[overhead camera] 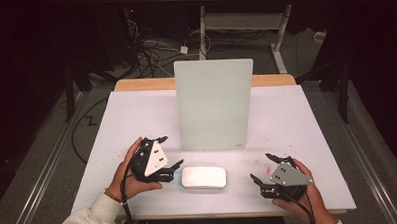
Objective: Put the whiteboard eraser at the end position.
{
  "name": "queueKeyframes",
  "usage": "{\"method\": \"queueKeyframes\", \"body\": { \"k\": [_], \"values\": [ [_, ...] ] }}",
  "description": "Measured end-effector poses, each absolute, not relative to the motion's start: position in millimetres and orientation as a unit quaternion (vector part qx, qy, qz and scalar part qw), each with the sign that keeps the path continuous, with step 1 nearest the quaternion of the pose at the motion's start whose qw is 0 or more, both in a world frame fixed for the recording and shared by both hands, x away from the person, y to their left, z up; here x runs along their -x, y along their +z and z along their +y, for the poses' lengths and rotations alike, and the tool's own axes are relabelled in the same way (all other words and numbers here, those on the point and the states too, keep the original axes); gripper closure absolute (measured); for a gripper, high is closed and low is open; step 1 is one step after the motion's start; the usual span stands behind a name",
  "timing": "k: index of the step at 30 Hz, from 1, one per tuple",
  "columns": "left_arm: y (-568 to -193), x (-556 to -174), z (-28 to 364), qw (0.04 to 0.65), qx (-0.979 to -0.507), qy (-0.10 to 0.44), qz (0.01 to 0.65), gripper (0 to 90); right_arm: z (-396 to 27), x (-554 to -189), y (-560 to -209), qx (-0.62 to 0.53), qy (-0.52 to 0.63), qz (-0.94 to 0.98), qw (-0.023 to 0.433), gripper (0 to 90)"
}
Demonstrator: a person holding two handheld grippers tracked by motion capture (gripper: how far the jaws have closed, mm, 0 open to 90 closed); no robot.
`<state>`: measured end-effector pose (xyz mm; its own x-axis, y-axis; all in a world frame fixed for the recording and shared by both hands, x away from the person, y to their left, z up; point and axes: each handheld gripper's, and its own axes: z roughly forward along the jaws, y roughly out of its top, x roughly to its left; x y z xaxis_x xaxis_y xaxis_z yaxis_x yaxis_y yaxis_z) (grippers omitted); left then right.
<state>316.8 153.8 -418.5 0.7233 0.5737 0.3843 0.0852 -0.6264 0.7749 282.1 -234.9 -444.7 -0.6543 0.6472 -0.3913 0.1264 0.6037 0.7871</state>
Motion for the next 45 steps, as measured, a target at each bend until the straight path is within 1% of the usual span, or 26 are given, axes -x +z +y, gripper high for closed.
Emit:
{"method": "queueKeyframes", "body": {
  "k": [5, 11, 13, 15, 20, 45],
  "values": [
    [-428, -312, 178, 0.379, -0.834, 0.335, 0.221, 16.9, -238, -282, -443, -0.242, 0.386, 0.821, 0.343, 24.6],
    [-444, -307, 210, 0.374, -0.824, 0.331, 0.268, 16.8, -239, -282, -442, -0.242, 0.389, 0.818, 0.347, 24.0],
    [-448, -305, 217, 0.365, -0.824, 0.331, 0.28, 15.7, -240, -281, -441, -0.243, 0.393, 0.816, 0.347, 23.9],
    [-450, -303, 223, 0.369, -0.822, 0.324, 0.288, 15.8, -240, -281, -441, -0.244, 0.394, 0.814, 0.349, 23.7],
    [-448, -298, 222, 0.364, -0.823, 0.333, 0.282, 15.8, -240, -279, -439, -0.245, 0.395, 0.812, 0.355, 23.3],
    [-451, -301, 215, 0.358, -0.834, 0.321, 0.269, 15.8, -243, -278, -437, -0.248, 0.397, 0.807, 0.36, 23.3]
  ]
}}
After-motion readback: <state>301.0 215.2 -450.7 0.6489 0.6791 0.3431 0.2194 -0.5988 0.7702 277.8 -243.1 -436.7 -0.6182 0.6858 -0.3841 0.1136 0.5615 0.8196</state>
